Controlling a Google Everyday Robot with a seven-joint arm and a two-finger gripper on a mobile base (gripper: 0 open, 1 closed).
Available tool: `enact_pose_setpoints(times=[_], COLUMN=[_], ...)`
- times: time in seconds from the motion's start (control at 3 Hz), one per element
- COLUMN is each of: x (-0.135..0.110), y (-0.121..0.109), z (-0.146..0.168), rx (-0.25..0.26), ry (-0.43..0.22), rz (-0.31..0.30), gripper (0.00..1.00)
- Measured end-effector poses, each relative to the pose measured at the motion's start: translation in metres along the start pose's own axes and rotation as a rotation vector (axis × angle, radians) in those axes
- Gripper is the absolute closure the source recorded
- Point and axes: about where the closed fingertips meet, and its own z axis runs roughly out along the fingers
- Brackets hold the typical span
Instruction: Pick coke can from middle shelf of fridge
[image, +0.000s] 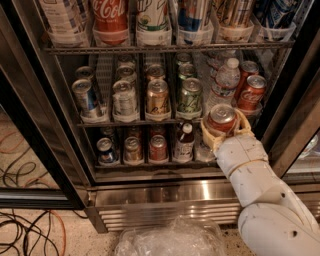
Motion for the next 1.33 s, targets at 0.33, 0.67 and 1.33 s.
enact_pose_setpoints(times=[0.33,0.67,1.33], x=[-0.008,-0.012,-0.02], y=[0.024,0.049,0.093], z=[-0.013,-0.029,-0.063], rx=[-0.095,-0.19,-0.396], ry=[-0.026,-0.049,-0.095], rz=[-0.01,-0.004,-0.008], gripper=[1.0,1.0,1.0])
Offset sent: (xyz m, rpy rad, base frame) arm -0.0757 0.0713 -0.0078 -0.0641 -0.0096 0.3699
